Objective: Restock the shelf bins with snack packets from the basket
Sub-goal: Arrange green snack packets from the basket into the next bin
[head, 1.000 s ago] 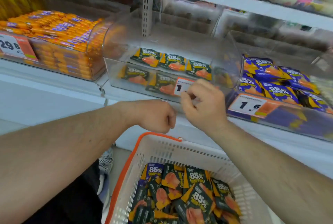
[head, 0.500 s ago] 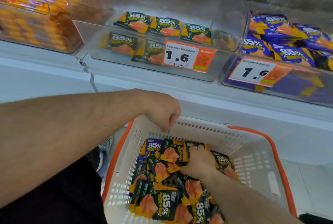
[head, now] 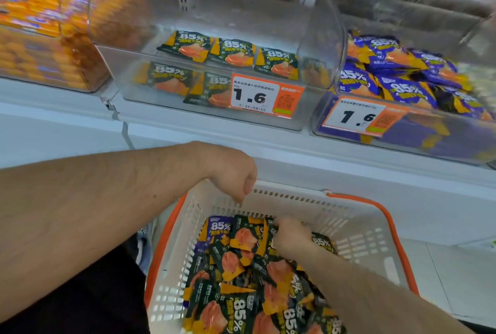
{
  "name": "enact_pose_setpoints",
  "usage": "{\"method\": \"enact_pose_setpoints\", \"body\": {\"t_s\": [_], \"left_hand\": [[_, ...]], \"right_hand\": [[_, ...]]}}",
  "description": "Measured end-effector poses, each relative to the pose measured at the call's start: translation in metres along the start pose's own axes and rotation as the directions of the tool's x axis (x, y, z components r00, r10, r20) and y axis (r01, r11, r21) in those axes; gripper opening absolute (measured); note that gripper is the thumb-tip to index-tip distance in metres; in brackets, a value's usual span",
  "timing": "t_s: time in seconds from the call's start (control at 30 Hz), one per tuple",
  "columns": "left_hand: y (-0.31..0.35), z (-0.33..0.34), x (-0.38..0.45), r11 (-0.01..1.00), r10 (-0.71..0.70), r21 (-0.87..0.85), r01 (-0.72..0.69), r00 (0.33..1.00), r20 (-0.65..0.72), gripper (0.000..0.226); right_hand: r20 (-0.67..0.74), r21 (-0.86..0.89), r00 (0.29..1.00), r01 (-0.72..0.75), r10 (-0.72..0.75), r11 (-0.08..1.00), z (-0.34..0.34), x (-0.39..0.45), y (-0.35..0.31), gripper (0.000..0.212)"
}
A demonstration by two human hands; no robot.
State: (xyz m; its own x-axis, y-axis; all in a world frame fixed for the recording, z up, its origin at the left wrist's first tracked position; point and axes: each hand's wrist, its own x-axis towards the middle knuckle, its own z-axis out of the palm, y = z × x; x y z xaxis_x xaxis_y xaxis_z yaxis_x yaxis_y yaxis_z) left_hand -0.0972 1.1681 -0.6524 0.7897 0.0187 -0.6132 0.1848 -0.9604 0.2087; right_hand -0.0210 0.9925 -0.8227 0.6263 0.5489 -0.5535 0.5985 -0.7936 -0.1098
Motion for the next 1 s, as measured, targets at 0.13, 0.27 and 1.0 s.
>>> {"method": "enact_pose_setpoints", "body": {"t_s": [0.13, 0.27, 1.0], "left_hand": [[-0.006, -0.002, -0.011, 0.999, -0.037, -0.009, 0.037, 0.999, 0.021, 0.043], [-0.016, -0.008, -0.027, 0.986, -0.075, -0.152, 0.070, 0.997, -0.027, 0.072], [-0.015, -0.082, -0.094, -0.005, -0.421, -0.726, -0.687, 0.660, -0.622, 0.019]], "right_hand": [[-0.089, 0.057, 0.968, 0.241, -0.235, 0.969, -0.067, -0.015, -0.025, 0.028], [-0.244, 0.206, 0.880, 0.458, -0.408, 0.865, -0.137, -0.045, -0.043, 0.014], [-0.699, -0.636, 0.105, 0.361, -0.707, 0.682, -0.275, -0.107, -0.092, 0.051]]}}
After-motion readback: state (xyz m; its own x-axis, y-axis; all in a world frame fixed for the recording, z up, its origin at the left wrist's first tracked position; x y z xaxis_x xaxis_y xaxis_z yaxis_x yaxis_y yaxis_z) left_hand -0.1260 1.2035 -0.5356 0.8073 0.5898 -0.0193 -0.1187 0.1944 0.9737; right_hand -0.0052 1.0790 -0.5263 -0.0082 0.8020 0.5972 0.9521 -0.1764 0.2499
